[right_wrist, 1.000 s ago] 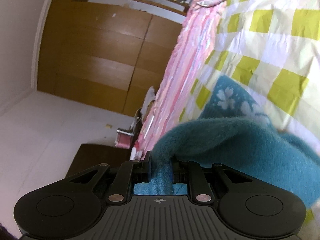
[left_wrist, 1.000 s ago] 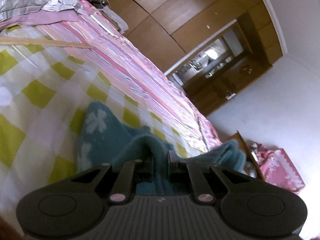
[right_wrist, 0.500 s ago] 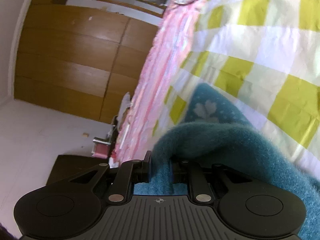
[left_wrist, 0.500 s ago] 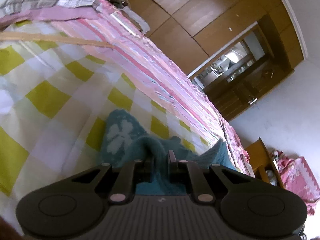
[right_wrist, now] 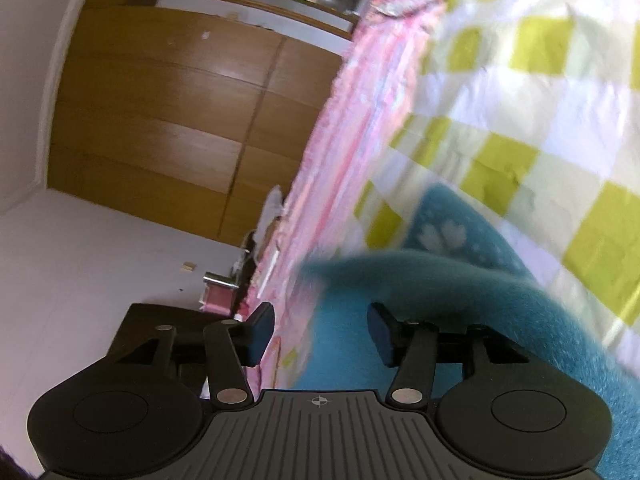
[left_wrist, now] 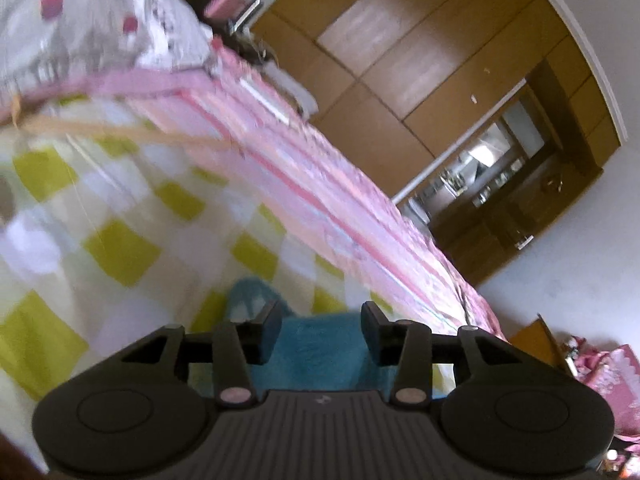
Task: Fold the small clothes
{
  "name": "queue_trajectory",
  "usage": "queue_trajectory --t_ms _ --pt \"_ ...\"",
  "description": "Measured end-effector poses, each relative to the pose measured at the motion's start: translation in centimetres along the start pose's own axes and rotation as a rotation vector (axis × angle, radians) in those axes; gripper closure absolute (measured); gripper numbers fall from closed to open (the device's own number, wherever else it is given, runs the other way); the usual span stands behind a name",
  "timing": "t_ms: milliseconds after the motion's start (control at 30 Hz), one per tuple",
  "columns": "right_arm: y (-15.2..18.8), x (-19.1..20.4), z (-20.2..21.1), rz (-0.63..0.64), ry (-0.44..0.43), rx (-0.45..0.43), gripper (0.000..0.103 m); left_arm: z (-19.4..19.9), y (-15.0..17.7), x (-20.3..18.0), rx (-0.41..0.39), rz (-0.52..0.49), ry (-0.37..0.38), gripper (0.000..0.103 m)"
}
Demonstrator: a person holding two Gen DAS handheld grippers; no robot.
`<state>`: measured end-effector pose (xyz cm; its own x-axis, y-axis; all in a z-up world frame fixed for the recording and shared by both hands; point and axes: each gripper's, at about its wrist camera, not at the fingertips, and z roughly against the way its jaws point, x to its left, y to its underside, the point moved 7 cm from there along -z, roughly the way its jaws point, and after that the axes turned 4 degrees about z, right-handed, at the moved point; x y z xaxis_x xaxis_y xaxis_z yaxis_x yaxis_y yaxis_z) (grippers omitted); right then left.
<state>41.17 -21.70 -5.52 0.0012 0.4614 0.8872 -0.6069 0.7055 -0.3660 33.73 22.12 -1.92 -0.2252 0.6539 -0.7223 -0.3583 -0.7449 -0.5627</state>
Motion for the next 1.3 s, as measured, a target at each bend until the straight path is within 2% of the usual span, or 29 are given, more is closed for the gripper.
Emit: queue_trajectory --t_ms 133,267,400,500,567,633,667,800,900,1067,1133,1300 --pt "-0.8 1.4 1.5 0.152 0.043 -0.042 0.05 1.1 0.4 -0.5 -0.005 -0.061 -0.018 0.054" --pt "-1.3 1.9 2.0 0.418 0.219 -0.09 0.05 2.1 2.3 -0.8 -0.001 -0.178 -0.064 0.053" --pt "-0.4 1.6 0.5 0.568 0.333 -0.039 0.05 1.6 4.0 -1.6 0.018 -0.296 -0.091 0.053" --pt "0.2 1.9 -0.8 0.642 0.367 -0.012 0.062 0.5 4.9 -2.9 0.024 -0.404 -0.109 0.053" --pt "0.5 2.1 -1.6 0.677 0.384 0.006 0.075 -0.4 5.4 -3.3 0.022 -0.463 -0.131 0.053" --pt "0.5 1.8 -2.1 0.688 0.417 0.017 0.089 -1.5 5.5 -2.9 0.02 -0.503 -0.193 0.053" --pt "0.4 1.4 -1.9 0.685 0.429 0.016 0.093 -1.9 5.5 -2.4 0.019 -0.509 -0.232 0.053" --pt "-1.1 0.3 -1.1 0.635 0.461 -0.031 0.097 -1.9 4.8 0.2 0.001 -0.458 -0.344 0.056" --pt "-1.4 -0.6 -1.3 0.615 0.468 -0.018 0.097 -1.7 4.6 1.9 0.026 -0.386 -0.333 0.055" --pt "-0.8 -1.4 -2.3 0.68 0.531 0.007 0.097 -1.3 4.5 2.4 0.017 -0.355 -0.348 0.054" --pt "-1.0 -1.4 -2.3 0.675 0.532 0.011 0.097 -0.6 4.5 2.8 -0.007 -0.336 -0.366 0.053" --pt "-1.0 -0.6 -1.3 0.675 0.52 0.003 0.093 0.5 4.5 3.8 -0.005 -0.285 -0.371 0.052"
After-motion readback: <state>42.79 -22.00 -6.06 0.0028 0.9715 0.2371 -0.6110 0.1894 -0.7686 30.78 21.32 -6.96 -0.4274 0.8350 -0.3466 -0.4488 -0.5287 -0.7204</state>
